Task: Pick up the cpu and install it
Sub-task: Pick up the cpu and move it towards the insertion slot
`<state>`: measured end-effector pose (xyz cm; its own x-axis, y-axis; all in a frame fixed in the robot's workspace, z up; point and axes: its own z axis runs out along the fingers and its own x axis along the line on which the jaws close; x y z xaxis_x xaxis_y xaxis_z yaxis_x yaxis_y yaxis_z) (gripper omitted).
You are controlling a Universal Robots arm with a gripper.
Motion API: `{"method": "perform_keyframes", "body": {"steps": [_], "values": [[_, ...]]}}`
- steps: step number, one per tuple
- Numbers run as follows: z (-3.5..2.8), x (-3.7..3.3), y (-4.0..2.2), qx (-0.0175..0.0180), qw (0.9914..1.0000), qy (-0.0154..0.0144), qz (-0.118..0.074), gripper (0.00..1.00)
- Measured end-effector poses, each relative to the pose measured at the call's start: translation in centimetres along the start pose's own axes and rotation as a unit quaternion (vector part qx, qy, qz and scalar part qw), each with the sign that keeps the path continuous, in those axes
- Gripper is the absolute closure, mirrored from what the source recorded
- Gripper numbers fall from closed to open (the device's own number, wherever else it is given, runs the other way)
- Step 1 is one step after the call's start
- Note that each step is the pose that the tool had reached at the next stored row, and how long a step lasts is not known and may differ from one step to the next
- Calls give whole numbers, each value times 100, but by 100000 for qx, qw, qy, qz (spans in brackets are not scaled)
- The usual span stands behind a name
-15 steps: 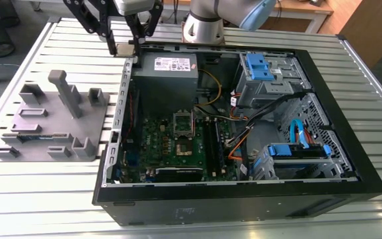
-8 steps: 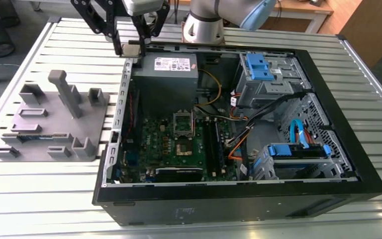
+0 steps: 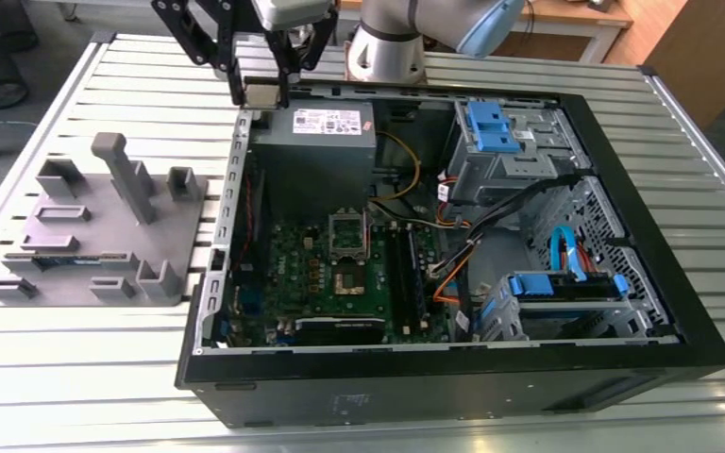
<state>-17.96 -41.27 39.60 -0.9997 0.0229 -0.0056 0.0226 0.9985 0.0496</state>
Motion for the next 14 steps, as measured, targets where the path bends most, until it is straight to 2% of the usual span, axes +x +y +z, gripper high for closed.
{"method": "perform_keyframes", "body": {"steps": [5,14], "values": [[2,-90,2,3,100000,3,1,53],[5,-317,7,3,100000,3,2,53]]}}
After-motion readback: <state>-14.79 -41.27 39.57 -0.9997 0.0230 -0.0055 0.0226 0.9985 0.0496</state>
